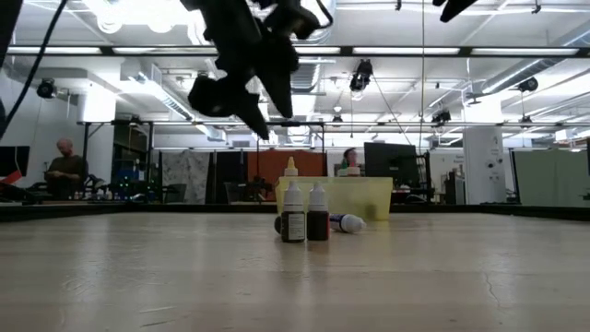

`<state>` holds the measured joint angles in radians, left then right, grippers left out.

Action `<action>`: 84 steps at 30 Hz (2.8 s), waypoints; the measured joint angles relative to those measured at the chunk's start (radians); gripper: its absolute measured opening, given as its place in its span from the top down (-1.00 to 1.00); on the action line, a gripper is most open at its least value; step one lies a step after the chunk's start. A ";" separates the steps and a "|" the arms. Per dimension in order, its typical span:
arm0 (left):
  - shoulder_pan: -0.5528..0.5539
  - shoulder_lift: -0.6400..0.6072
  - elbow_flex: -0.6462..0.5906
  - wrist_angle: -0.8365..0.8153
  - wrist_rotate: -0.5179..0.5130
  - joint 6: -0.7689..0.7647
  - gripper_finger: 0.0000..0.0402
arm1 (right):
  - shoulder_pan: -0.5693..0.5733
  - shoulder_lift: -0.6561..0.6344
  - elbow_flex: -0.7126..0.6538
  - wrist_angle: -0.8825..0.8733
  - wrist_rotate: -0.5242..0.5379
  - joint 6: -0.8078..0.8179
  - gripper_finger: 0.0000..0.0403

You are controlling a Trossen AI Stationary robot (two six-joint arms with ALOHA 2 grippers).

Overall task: Pick & Place food coloring
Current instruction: Put the small purple food coloring bottle into the yellow bin

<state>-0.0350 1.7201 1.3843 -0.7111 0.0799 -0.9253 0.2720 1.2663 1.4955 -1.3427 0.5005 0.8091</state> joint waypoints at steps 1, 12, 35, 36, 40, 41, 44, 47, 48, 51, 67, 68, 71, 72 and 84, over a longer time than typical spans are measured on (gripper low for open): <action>-0.005 0.015 0.004 -0.011 0.000 -0.021 0.19 | -0.005 -0.018 -0.010 0.019 0.000 -0.021 0.00; -0.062 0.127 0.043 -0.012 -0.003 -0.307 0.19 | -0.080 -0.106 -0.114 0.066 -0.007 -0.188 0.00; -0.115 0.399 0.319 -0.234 -0.071 -0.501 0.19 | -0.215 -0.119 -0.170 0.071 -0.015 -0.391 0.00; -0.119 0.402 0.321 -0.234 -0.072 -0.509 0.19 | -0.215 -0.119 -0.169 0.075 -0.014 -0.402 0.00; -0.126 0.408 0.315 -0.240 -0.075 -0.549 0.19 | -0.215 -0.119 -0.169 0.082 -0.014 -0.417 0.00; -0.128 0.408 0.311 -0.243 -0.075 -0.559 0.19 | -0.215 -0.119 -0.169 0.084 -0.014 -0.418 0.00; -0.129 0.408 0.305 -0.240 -0.098 -0.562 0.19 | -0.214 -0.119 -0.169 0.091 -0.014 -0.421 0.00; -0.128 0.408 0.300 -0.241 -0.121 -0.563 0.19 | -0.215 -0.119 -0.169 0.092 -0.014 -0.425 0.00; -0.128 0.408 0.300 -0.241 -0.122 -0.563 0.19 | -0.214 -0.119 -0.169 0.092 -0.014 -0.428 0.00; -0.128 0.408 0.300 -0.240 -0.121 -0.563 0.19 | -0.214 -0.119 -0.169 0.092 -0.014 -0.429 0.00; -0.121 0.434 0.297 -0.234 -0.122 -0.534 0.19 | -0.215 -0.119 -0.169 0.098 -0.010 -0.447 0.00; -0.121 0.438 0.296 -0.240 -0.122 -0.527 0.19 | -0.215 -0.119 -0.168 0.099 -0.010 -0.447 0.00; -0.121 0.446 0.298 -0.233 -0.121 -0.516 0.19 | -0.215 -0.119 -0.168 0.101 -0.010 -0.447 0.00; -0.121 0.447 0.298 -0.237 -0.121 -0.509 0.19 | -0.215 -0.119 -0.168 0.100 -0.010 -0.447 0.00; -0.117 0.447 0.297 -0.240 -0.106 -0.447 0.33 | -0.215 -0.119 -0.166 0.101 -0.010 -0.454 0.00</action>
<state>-0.1516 2.1670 1.6817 -0.9510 -0.0258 -1.3723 0.0570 1.1477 1.3296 -1.2419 0.4900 0.3550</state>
